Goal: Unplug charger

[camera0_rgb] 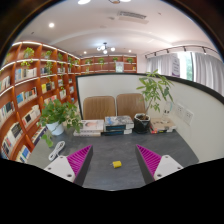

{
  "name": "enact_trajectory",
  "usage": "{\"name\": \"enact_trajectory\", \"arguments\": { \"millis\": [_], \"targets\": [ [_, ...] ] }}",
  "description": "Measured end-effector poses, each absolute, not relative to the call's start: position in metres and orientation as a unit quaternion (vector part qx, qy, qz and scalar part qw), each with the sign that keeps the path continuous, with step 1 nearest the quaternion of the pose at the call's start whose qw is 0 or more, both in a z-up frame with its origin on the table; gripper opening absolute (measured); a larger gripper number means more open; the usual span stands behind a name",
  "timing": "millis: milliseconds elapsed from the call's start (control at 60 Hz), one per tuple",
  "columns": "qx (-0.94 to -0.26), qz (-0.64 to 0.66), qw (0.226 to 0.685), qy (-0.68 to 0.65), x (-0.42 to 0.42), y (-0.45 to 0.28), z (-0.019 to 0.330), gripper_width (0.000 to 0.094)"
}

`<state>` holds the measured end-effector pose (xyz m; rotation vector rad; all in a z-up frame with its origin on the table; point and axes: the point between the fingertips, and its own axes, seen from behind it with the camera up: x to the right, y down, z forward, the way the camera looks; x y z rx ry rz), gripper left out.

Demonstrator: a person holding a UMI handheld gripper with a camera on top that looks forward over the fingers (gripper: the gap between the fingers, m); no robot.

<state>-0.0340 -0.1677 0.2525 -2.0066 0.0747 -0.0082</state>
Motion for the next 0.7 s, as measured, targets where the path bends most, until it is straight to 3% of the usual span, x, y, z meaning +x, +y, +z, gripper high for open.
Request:
{"name": "enact_trajectory", "arguments": {
  "millis": [700],
  "targets": [
    [-0.86, 0.011, 0.51, 0.003, -0.074, -0.248, 0.227, 0.0867]
  ]
}}
